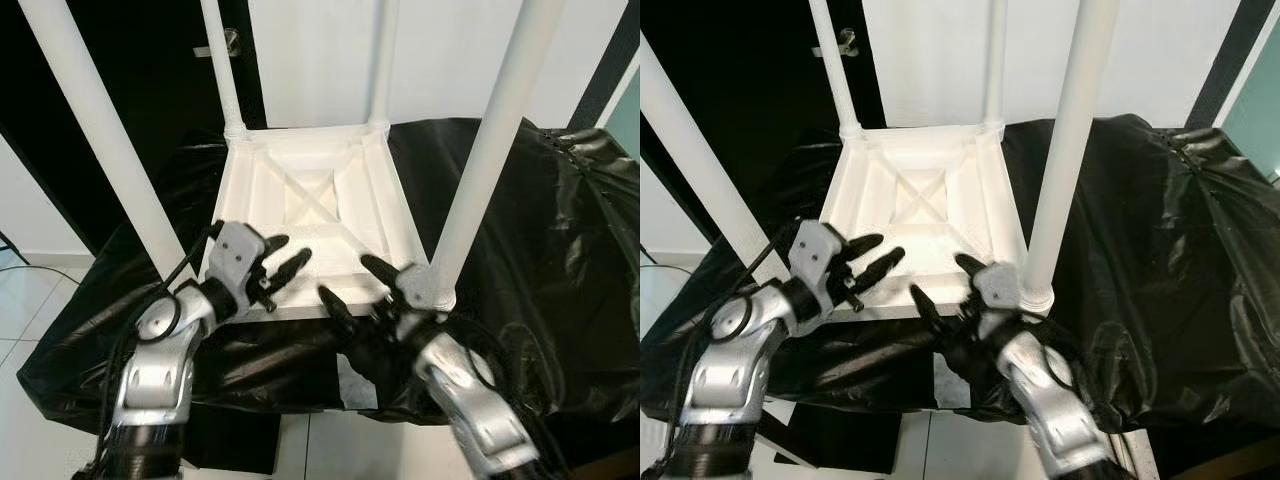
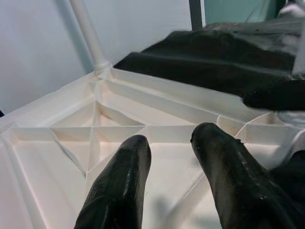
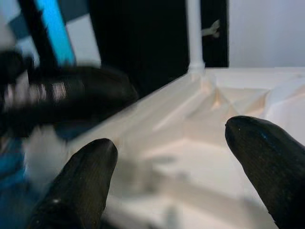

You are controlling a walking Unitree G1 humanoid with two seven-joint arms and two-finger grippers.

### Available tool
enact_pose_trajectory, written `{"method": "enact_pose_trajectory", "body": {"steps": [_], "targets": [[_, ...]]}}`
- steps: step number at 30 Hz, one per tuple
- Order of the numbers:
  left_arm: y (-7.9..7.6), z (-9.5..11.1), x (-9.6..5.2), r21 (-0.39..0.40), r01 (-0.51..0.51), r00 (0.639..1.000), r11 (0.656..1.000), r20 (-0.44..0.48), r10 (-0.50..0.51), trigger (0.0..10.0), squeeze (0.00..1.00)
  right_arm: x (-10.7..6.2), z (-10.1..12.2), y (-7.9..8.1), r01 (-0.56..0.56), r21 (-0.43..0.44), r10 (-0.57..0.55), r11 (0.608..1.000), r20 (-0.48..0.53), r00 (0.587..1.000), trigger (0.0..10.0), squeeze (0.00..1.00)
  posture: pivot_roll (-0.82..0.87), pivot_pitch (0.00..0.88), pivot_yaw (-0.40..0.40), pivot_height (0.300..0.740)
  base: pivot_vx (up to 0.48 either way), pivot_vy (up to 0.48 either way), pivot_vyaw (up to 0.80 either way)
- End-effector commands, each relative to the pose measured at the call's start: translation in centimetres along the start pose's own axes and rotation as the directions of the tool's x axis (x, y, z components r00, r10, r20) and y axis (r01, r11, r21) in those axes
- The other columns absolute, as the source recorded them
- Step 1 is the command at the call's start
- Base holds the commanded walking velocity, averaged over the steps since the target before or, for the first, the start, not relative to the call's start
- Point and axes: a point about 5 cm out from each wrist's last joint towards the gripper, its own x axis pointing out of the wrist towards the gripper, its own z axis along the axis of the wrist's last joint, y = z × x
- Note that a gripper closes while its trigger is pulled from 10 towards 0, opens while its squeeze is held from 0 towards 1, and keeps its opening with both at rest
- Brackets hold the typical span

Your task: Building children table

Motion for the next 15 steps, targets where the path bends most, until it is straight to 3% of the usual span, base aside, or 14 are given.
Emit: {"method": "enact_pose_trajectory", "body": {"steps": [1,5,9,15], "targets": [[2.4,-0.9,-0.5,-0.009,-0.441,0.897,0.897,-0.052,0.440,10.0,0.00,0.1,-0.5,-0.6,0.059,0.020,-0.059,0.998,-0.015,0.998,10.0,0.00,0.00,0.000,0.031,0.740,0.000,0.000,0.00],[2.6,-1.2,0.0,0.000,-0.457,0.887,0.889,-0.076,0.456,10.0,0.00,1.9,0.0,-0.3,0.156,0.160,-0.167,0.975,0.058,0.984,10.0,0.00,0.00,0.000,0.040,0.740,0.000,0.000,0.00],[3.0,-1.2,0.2,0.043,-0.479,0.872,0.877,-0.091,0.481,10.0,0.00,2.6,0.2,-0.6,0.222,0.258,-0.251,0.940,0.082,0.965,10.0,0.00,0.01,0.000,0.035,0.740,0.000,0.000,0.00],[4.5,-1.7,0.0,0.070,-0.529,0.835,0.846,-0.133,0.534,10.0,0.00,2.4,0.2,-2.2,0.372,0.241,-0.403,0.897,0.095,0.910,10.0,0.00,0.02,0.000,0.036,0.740,0.000,0.000,0.00]]}}
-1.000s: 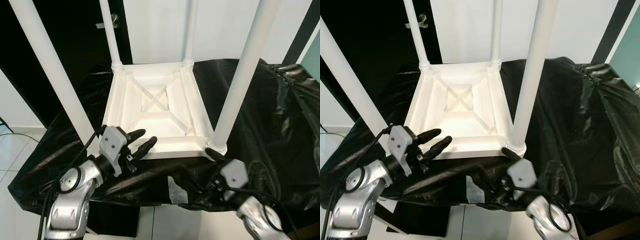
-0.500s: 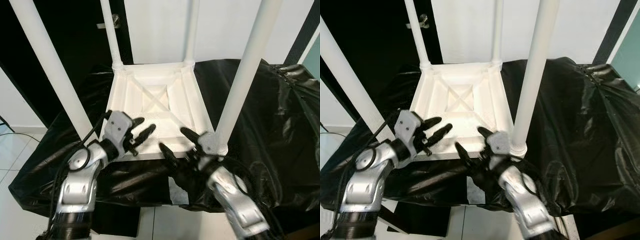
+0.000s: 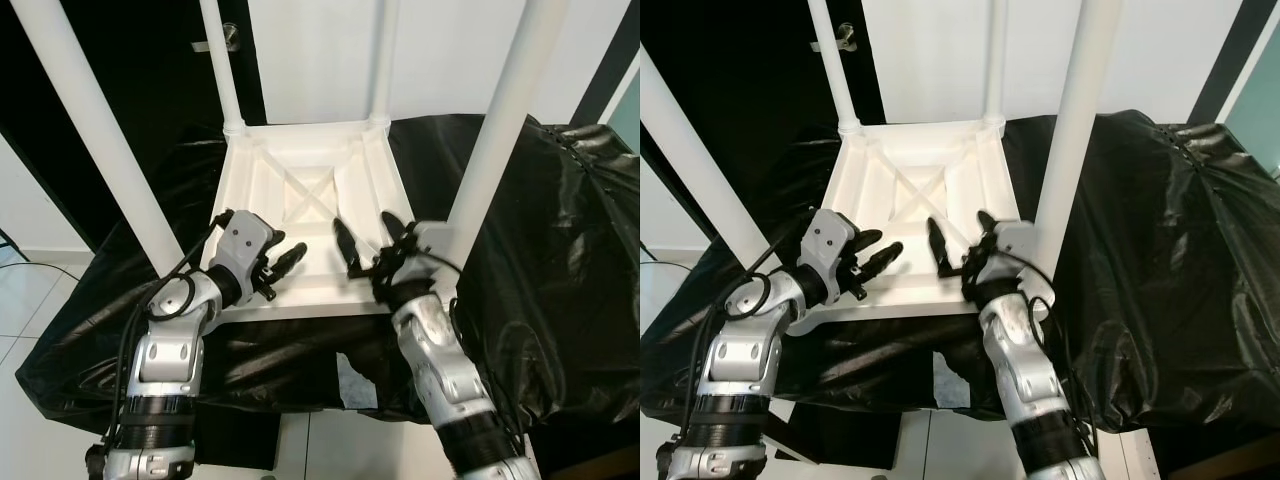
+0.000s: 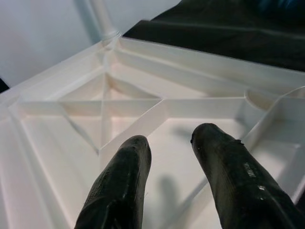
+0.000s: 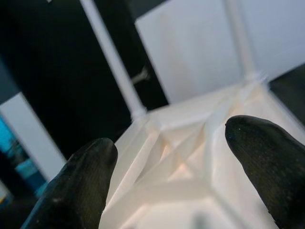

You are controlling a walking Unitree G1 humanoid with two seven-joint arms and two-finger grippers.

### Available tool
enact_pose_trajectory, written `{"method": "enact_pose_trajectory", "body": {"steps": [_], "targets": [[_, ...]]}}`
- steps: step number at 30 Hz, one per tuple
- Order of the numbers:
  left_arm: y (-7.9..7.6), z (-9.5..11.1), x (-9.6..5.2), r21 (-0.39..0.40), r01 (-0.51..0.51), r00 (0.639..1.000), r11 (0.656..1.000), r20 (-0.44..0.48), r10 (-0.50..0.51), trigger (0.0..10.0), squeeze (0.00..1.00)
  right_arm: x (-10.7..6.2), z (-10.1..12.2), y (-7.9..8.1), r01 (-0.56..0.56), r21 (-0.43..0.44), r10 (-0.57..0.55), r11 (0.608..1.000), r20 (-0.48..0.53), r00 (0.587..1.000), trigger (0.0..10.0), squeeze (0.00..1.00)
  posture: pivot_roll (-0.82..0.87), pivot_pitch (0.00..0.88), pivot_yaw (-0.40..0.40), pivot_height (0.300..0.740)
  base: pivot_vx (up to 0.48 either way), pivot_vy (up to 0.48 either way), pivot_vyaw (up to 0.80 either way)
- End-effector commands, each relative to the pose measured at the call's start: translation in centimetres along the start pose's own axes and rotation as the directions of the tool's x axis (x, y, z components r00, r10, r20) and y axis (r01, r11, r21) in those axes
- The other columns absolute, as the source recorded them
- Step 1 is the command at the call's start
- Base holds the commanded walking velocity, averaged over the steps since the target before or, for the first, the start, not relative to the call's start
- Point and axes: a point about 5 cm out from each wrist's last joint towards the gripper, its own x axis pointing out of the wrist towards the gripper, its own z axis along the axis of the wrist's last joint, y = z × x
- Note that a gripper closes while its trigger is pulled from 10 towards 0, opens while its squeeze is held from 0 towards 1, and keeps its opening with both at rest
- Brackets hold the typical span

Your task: Building children table

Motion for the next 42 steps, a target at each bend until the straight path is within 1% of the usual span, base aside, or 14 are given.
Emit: {"method": "enact_pose_trajectory", "body": {"steps": [1,3,4,7,8,10,12,15,16,28,34,38,40,42], "targets": [[2.9,-0.6,-0.8,0.001,-0.491,0.871,0.871,-0.036,0.490,10.0,0.00,-0.4,-0.9,0.5,0.059,0.054,-0.058,0.997,-0.019,0.998,10.0,0.00,0.02,0.000,0.036,0.740,0.000,0.000,0.00],[4.1,-1.1,-1.2,0.027,-0.528,0.846,0.849,-0.073,0.528,10.0,0.00,-0.5,-0.6,-1.4,0.189,0.004,-0.189,0.982,0.018,0.982,10.0,0.00,0.02,0.000,0.038,0.740,0.000,0.000,0.00],[4.1,-1.1,-1.2,0.027,-0.528,0.846,0.849,-0.073,0.528,10.0,0.00,-0.5,-0.6,-1.4,0.189,0.004,-0.189,0.982,0.018,0.982,10.0,0.00,0.02,0.000,0.038,0.740,0.000,0.000,0.00],[5.1,-1.4,-1.3,0.060,-0.546,0.830,0.835,-0.096,0.550,10.0,0.00,-0.6,-0.2,-3.2,0.301,-0.042,-0.298,0.953,0.056,0.953,10.0,0.00,0.01,0.000,0.041,0.740,0.000,0.000,0.00],[5.1,-1.4,-1.3,0.060,-0.546,0.830,0.835,-0.096,0.550,10.0,0.00,-0.6,-0.2,-3.2,0.301,-0.042,-0.298,0.953,0.056,0.953,10.0,0.00,0.01,0.000,0.041,0.740,0.000,0.000,0.00],[5.7,-1.4,-1.3,0.099,-0.530,0.837,0.842,-0.099,0.538,10.0,0.00,-0.8,0.1,-4.7,0.377,-0.078,-0.371,0.923,0.083,0.925,10.0,0.00,0.00,0.000,0.046,0.740,0.000,0.000,0.00],[5.7,-1.4,-1.3,0.099,-0.530,0.837,0.842,-0.099,0.538,10.0,0.00,-0.8,0.1,-4.7,0.377,-0.078,-0.371,0.923,0.083,0.925,10.0,0.00,0.00,0.000,0.046,0.740,0.000,0.000,0.00],[5.8,-1.2,-0.8,0.122,-0.505,0.851,0.854,-0.091,0.517,10.0,0.00,-1.2,0.6,-5.8,0.433,-0.121,-0.420,0.893,0.119,0.900,10.0,0.00,-0.01,0.000,0.055,0.740,0.000,0.000,0.00],[5.8,-0.9,-0.3,0.130,-0.482,0.866,0.866,-0.077,0.494,10.0,0.00,-1.7,0.9,-6.7,0.479,-0.136,-0.461,0.867,0.140,0.876,10.0,0.00,-0.02,0.000,0.061,0.740,0.000,0.000,0.00],[5.1,0.1,2.0,0.131,-0.412,0.906,0.902,-0.039,0.420,10.0,0.00,-3.5,1.5,-7.8,0.578,-0.218,-0.542,0.786,0.207,0.815,10.0,0.00,-0.06,0.000,0.086,0.740,0.000,0.000,0.00],[4.9,0.1,2.4,0.132,-0.399,0.914,0.908,-0.028,0.405,10.0,0.00,-3.2,1.4,-7.6,0.552,-0.250,-0.512,0.795,0.209,0.833,10.0,0.00,-0.06,0.000,0.084,0.740,0.000,0.000,0.00],[4.0,0.4,2.3,0.083,-0.371,0.929,0.925,0.016,0.371,10.0,0.00,-1.8,0.3,-5.7,0.336,-0.329,-0.317,0.883,0.111,0.942,10.0,0.00,-0.04,0.000,0.069,0.740,0.000,0.000,0.00],[3.7,0.5,2.3,0.072,-0.360,0.933,0.930,0.030,0.359,10.0,0.00,-1.6,0.1,-5.3,0.297,-0.346,-0.282,0.890,0.094,0.955,10.0,0.00,-0.04,0.000,0.069,0.740,0.000,0.000,0.00],[2.1,1.1,1.8,0.029,-0.289,0.952,0.957,0.115,0.284,10.0,0.00,-1.5,-0.5,-4.5,0.188,-0.375,-0.188,0.908,0.035,0.981,10.0,0.00,-0.03,0.000,0.052,0.740,0.000,0.000,0.00]]}}
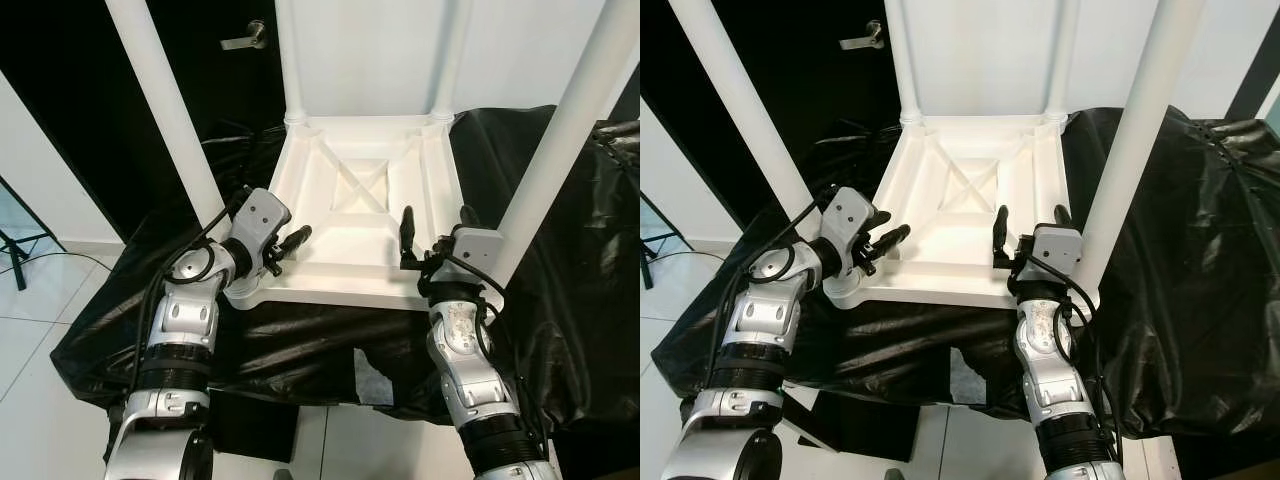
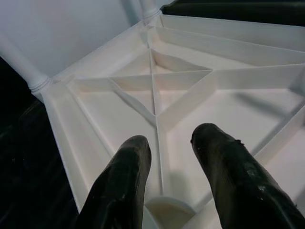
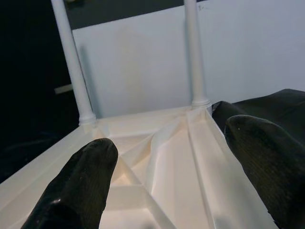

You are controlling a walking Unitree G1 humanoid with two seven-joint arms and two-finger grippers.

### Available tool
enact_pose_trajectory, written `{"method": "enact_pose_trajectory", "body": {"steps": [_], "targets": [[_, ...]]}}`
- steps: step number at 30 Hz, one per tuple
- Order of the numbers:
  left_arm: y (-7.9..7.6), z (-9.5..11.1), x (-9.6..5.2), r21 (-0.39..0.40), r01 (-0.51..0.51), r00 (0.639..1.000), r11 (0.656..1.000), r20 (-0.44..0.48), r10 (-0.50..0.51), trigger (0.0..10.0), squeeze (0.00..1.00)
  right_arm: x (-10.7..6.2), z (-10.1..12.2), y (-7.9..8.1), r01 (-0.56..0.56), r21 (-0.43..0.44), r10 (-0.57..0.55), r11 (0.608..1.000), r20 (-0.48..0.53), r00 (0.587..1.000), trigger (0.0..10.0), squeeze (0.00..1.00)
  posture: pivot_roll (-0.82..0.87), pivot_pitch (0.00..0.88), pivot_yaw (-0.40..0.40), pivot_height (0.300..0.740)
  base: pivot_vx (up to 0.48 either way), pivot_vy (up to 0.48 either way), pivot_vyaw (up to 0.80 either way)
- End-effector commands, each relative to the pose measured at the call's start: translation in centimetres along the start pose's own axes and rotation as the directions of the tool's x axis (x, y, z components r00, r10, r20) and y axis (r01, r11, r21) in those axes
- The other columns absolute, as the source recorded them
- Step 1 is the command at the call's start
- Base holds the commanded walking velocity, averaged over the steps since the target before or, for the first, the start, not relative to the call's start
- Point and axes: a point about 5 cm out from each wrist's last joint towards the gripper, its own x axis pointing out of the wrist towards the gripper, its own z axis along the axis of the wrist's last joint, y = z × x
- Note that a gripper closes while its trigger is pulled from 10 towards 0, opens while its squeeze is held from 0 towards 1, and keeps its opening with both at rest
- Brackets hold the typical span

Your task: Building children table

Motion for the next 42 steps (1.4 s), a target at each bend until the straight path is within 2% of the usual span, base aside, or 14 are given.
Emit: {"method": "enact_pose_trajectory", "body": {"steps": [1,2,3,6,11,13,18,20,24,28,31,32,38,42], "targets": [[1.0,0.3,-0.7,-0.033,-0.286,0.957,0.958,0.046,0.287,10.0,0.00,-0.2,-0.7,0.2,-0.046,-0.020,0.045,0.999,-0.043,0.998,10.0,0.00,-0.03,0.000,0.052,0.740,0.000,0.000,0.00],[-0.5,0.9,-1.3,-0.063,-0.216,0.967,0.974,0.123,0.222,10.0,0.00,-0.5,-0.9,0.6,-0.108,-0.041,0.106,0.993,-0.054,0.993,10.0,0.00,-0.01,0.000,0.039,0.740,0.000,0.000,0.00],[-0.5,0.9,-1.3,-0.063,-0.216,0.967,0.974,0.123,0.222,10.0,0.00,-0.5,-0.9,0.6,-0.108,-0.041,0.106,0.993,-0.054,0.993,10.0,0.00,-0.01,0.000,0.039,0.740,0.000,0.000,0.00],[-2.4,1.4,-2.0,-0.123,-0.109,0.972,0.986,0.193,0.132,10.0,0.00,-1.1,-1.4,0.8,-0.148,-0.067,0.143,0.987,-0.075,0.987,10.0,0.00,0.00,0.000,0.029,0.740,0.000,0.000,0.00],[-4.8,1.1,-3.6,-0.168,-0.029,0.974,0.985,0.217,0.066,10.0,0.00,-1.8,-2.0,1.3,-0.251,-0.065,0.243,0.966,-0.103,0.965,10.0,0.00,0.01,0.000,0.013,0.740,0.000,0.000,0.00],[-5.0,1.0,-3.9,-0.185,-0.029,0.973,0.982,0.221,0.070,10.0,0.00,-1.9,-2.1,1.4,-0.275,-0.066,0.268,0.959,-0.106,0.958,10.0,0.00,0.01,0.000,0.012,0.740,0.000,0.000,0.00],[-3.9,0.2,-5.8,-0.218,-0.156,0.965,0.963,0.174,0.196,10.0,0.00,-2.0,-2.2,1.8,-0.368,-0.044,0.361,0.929,-0.123,0.925,10.0,0.00,0.03,0.000,-0.007,0.740,0.000,0.000,0.00],[-3.9,0.2,-5.8,-0.218,-0.156,0.965,0.963,0.174,0.196,10.0,0.00,-2.0,-2.2,1.8,-0.368,-0.044,0.361,0.929,-0.123,0.925,10.0,0.00,0.03,0.000,-0.007,0.740,0.000,0.000,0.00],[-2.7,-0.5,-7.5,-0.237,-0.250,0.951,0.939,0.124,0.284,10.0,0.00,-2.3,-2.4,1.8,-0.400,-0.034,0.392,0.916,-0.138,0.910,10.0,0.00,0.05,0.000,-0.024,0.740,0.000,0.000,0.00],[-2.6,-0.7,-8.9,-0.243,-0.306,0.936,0.920,0.101,0.338,10.0,0.00,-3.1,-2.7,1.9,-0.440,-0.023,0.431,0.898,-0.155,0.889,10.0,0.00,0.07,0.000,-0.030,0.740,0.000,0.000,0.00],[-2.7,-0.9,-9.3,-0.245,-0.322,0.934,0.914,0.074,0.349,10.0,0.00,-3.4,-2.9,1.9,-0.460,-0.012,0.452,0.888,-0.164,0.877,10.0,0.00,0.07,0.000,-0.030,0.740,0.000,0.000,0.00],[-2.7,-0.9,-9.5,-0.266,-0.344,0.926,0.900,0.063,0.372,10.0,0.08,-3.6,-3.0,1.9,-0.468,-0.008,0.460,0.884,-0.168,0.872,10.0,0.00,0.08,0.000,-0.032,0.740,0.000,0.000,0.00],[-1.6,-1.2,-10.7,-0.250,-0.466,0.874,0.849,0.024,0.486,10.0,0.00,-4.1,-3.2,1.7,-0.487,-0.005,0.479,0.873,-0.182,0.859,10.0,0.00,0.08,0.000,-0.031,0.740,0.000,0.000,0.00],[-1.1,-1.4,-10.9,-0.249,-0.498,0.857,0.831,0.003,0.515,10.0,0.00,-4.2,-3.3,1.7,-0.487,-0.002,0.479,0.873,-0.186,0.858,10.0,0.00,0.08,0.000,-0.030,0.740,0.000,0.000,0.00]]}}
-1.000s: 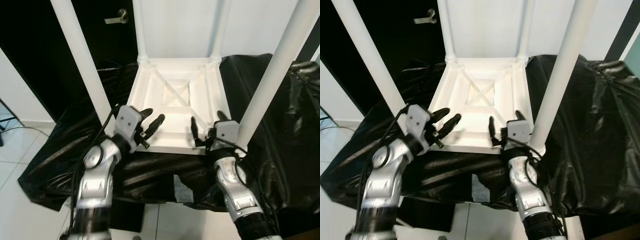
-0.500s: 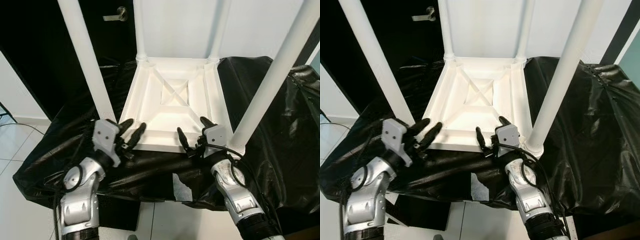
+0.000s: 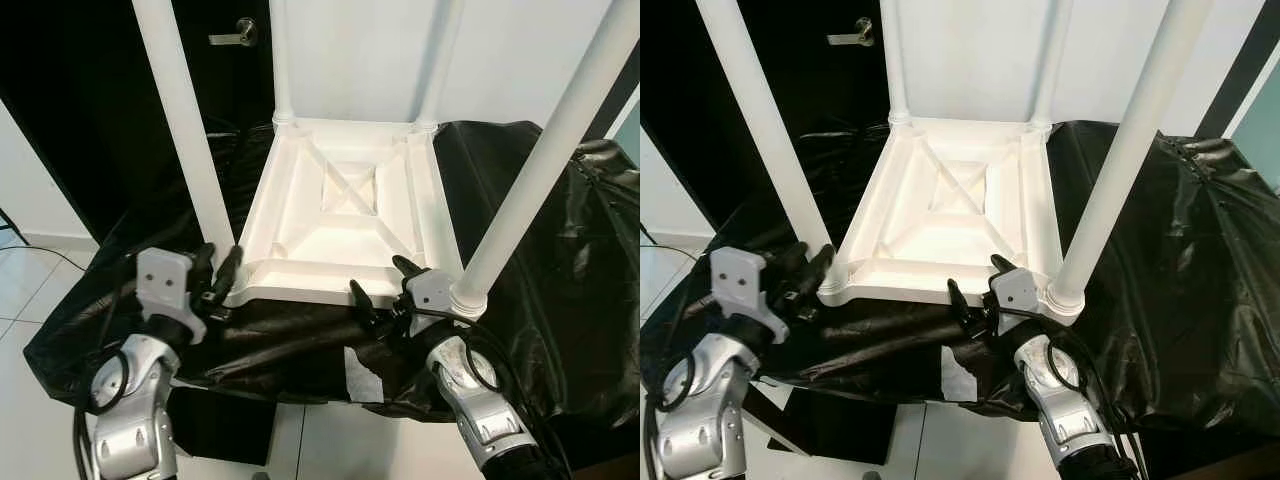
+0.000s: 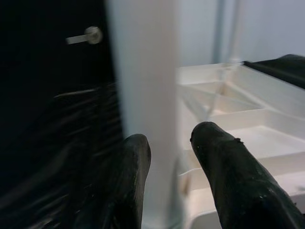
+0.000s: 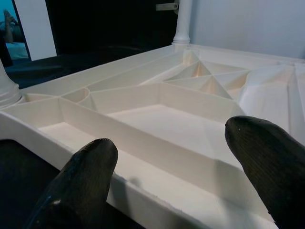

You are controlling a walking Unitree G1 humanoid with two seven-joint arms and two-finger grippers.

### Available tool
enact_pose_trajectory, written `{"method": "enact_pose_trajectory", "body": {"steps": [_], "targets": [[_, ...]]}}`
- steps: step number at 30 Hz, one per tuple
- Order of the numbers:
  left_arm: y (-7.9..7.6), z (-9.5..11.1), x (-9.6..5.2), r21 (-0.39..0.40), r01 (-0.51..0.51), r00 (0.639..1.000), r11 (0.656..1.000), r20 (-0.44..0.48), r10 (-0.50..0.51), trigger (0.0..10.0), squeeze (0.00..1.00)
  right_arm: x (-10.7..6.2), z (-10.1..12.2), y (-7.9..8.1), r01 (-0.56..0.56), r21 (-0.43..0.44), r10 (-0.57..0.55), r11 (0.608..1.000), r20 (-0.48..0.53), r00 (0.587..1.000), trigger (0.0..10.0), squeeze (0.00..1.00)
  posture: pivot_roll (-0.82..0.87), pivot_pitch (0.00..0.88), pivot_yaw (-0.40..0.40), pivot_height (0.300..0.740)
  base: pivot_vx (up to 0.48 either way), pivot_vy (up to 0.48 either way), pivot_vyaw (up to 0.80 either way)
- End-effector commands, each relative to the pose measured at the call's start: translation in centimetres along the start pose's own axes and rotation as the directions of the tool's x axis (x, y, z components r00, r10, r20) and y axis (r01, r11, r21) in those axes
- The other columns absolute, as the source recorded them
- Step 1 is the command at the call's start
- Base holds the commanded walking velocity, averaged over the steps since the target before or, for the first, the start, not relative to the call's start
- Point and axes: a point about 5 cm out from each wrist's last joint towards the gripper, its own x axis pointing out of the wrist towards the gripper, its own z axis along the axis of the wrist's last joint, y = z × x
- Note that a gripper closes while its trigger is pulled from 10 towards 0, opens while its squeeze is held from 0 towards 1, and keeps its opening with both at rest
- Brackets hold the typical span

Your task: Building children table

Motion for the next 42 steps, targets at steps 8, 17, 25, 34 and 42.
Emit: {"method": "enact_pose_trajectory", "body": {"steps": [8,17,25,34,42], "targets": [[0.4,-0.1,0.0,-0.025,-0.080,0.997,0.996,-0.017,0.080,10.0,0.00,-0.2,0.0,0.3,-0.008,0.010,0.009,1.000,-0.009,1.000,10.0,0.00,0.06,0.000,-0.021,0.740,0.000,0.000,0.00],[-0.1,0.0,1.1,-0.117,-0.036,0.999,0.993,0.011,0.038,10.0,1.00,-0.5,0.0,0.2,-0.006,0.005,0.006,1.000,-0.012,1.000,10.0,0.00,0.03,0.000,-0.009,0.740,0.000,0.000,0.00],[-0.5,-0.7,2.3,-0.068,-0.049,0.998,0.996,-0.028,0.047,10.0,0.00,-0.6,0.1,0.1,0.002,0.000,-0.002,1.000,-0.015,1.000,10.0,0.00,0.03,0.000,-0.008,0.740,0.000,0.000,0.00],[-0.7,-1.7,5.3,-0.073,-0.118,0.991,0.990,-0.070,0.113,10.0,0.00,-0.3,0.3,0.4,0.002,0.000,-0.002,1.000,-0.011,1.000,10.0,0.00,0.01,0.000,-0.001,0.740,0.000,0.000,0.00],[0.0,-2.2,7.5,-0.162,-0.121,0.992,0.979,-0.059,0.113,5.9,0.00,0.0,0.5,0.7,0.010,0.003,-0.010,1.000,-0.003,1.000,10.0,0.00,0.00,0.000,0.005,0.740,0.000,0.000,0.00]]}}
